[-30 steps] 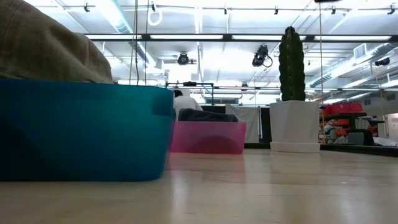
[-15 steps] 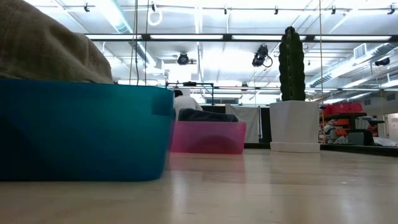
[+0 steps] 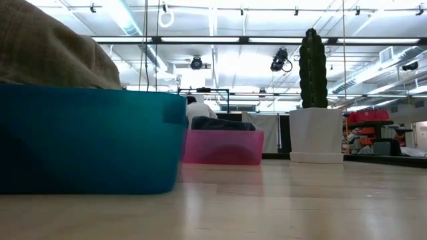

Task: Pick & Place hat
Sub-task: Put the brown cap into the blue bin

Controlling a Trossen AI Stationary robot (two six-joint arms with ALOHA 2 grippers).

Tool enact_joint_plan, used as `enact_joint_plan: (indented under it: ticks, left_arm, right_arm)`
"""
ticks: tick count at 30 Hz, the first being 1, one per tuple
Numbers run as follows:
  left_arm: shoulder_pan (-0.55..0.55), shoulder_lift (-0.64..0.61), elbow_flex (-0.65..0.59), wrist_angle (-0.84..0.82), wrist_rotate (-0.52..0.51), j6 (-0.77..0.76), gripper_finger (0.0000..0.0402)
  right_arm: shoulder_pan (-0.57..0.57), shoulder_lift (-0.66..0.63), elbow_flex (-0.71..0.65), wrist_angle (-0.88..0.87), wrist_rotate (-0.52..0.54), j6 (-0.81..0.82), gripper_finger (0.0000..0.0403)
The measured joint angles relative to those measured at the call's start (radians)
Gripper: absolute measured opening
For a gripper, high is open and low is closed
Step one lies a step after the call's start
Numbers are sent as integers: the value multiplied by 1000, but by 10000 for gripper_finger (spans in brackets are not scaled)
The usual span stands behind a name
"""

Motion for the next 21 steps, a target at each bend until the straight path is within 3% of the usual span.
enact_joint_plan:
  ticks: [14,21]
  left_arm:
    - [-1,53,1,57,21,-33,11]
    - [-2,65,1,57,22,-42,11]
  right_arm:
    - [-25,94,0,178,-84,81,264]
    - [-32,109,0,184,-98,94,237]
